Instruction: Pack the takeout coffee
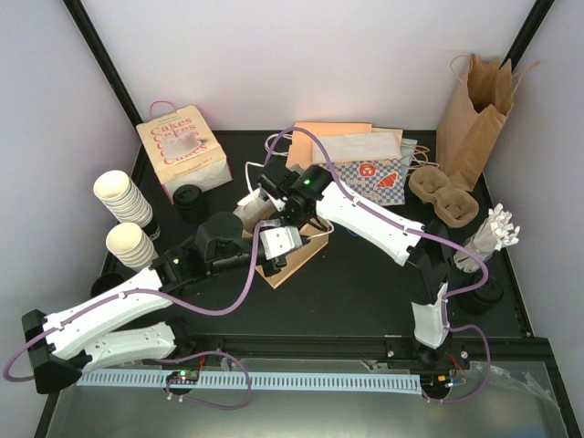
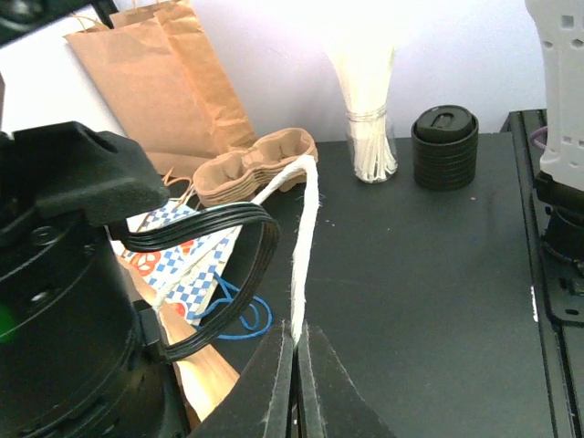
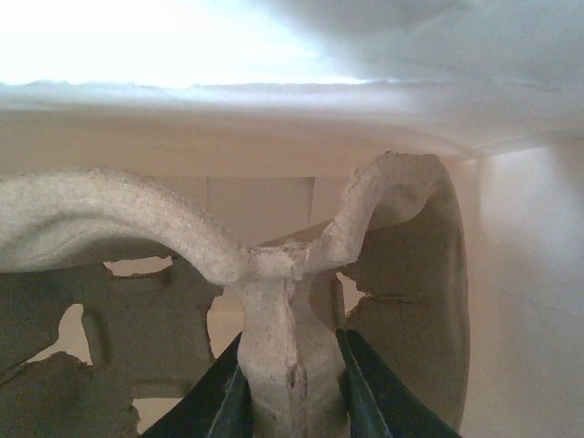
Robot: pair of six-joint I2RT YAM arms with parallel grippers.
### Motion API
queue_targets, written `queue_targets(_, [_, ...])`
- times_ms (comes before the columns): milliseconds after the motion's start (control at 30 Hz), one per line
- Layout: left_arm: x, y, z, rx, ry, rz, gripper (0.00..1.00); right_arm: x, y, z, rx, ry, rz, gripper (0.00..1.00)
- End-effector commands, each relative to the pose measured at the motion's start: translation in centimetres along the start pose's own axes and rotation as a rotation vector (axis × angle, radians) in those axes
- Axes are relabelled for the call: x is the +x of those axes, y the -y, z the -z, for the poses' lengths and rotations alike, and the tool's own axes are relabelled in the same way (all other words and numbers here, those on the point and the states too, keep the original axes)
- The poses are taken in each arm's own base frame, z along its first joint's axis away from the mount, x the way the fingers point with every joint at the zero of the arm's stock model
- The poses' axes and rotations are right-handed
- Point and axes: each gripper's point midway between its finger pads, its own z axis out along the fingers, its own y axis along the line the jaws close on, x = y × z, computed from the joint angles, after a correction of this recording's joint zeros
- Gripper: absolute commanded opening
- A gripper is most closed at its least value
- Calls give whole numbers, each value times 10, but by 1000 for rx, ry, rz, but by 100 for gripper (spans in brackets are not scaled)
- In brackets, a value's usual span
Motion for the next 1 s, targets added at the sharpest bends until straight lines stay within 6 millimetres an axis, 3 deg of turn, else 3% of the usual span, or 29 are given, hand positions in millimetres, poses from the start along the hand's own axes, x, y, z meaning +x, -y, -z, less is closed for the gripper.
queue_targets(0, [-9,16,-3,78,23,-16,2,16,-6,-16,-10,-87,9,24])
queue_targets(267, [-19,29,-5,115,63,-12,2,21,-7,-24,-9,-107,5,24])
queue_targets(967, [-20,31,-3,108,60,-18,1,42,-12,-59,-18,-148,-17,24])
